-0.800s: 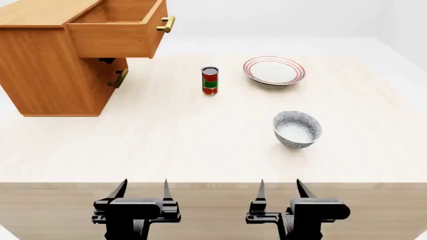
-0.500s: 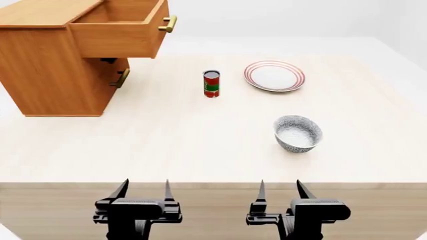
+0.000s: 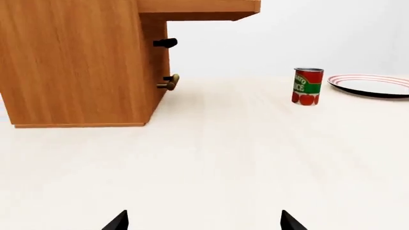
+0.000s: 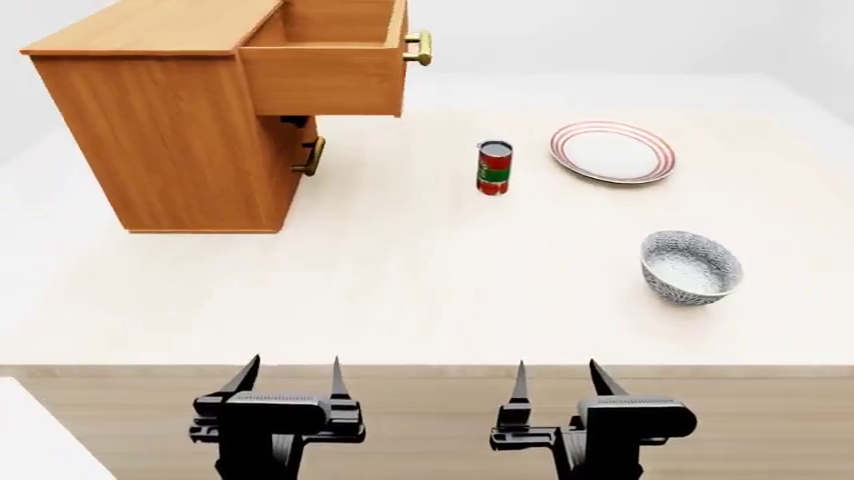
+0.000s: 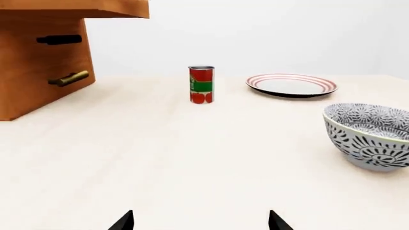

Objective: Put the bowl in the top drawer of the cabinet.

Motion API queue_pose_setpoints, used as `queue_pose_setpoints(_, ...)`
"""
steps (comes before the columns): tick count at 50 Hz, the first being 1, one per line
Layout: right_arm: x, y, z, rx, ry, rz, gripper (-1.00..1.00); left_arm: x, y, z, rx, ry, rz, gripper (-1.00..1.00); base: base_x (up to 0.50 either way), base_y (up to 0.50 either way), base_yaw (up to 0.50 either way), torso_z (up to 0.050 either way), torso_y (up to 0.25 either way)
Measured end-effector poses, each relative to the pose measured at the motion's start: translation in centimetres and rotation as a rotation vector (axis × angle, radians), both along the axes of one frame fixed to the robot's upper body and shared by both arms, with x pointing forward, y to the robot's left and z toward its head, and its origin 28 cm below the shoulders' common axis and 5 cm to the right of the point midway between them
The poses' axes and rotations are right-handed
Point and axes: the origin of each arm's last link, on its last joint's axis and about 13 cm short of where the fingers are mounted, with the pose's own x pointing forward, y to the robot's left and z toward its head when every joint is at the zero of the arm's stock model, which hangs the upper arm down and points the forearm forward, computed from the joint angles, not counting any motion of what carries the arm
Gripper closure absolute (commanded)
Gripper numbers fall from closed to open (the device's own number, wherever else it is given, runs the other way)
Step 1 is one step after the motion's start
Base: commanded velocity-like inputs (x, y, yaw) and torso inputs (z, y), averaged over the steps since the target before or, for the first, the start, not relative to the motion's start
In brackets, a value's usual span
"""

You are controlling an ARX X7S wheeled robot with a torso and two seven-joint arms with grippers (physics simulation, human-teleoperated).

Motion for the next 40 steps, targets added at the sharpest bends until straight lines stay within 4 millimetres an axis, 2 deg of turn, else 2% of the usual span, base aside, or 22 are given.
queue_pose_setpoints(19,0.0,0.0,0.0,0.002,0.005,0.004,-1.00,0.1,0.1,0.1,-0.002,-0.001,0.000,-1.00,0.00,0.43,0.00,0.000,0.000)
queue_pose_setpoints(32,0.2,0.0,0.4,0.008,0.012,-0.013,-1.00,-0.2,0.1,0.5,-0.004,0.006,-0.011,-1.00,0.00,0.00,0.00,0.000,0.000)
queue_pose_setpoints(40,0.2,-0.3,1.8,0.009,0.003,-0.032,-1.00,-0.2,0.1,2.3,-0.018,-0.023,-0.027,-1.00,0.00,0.00,0.00,0.000,0.000)
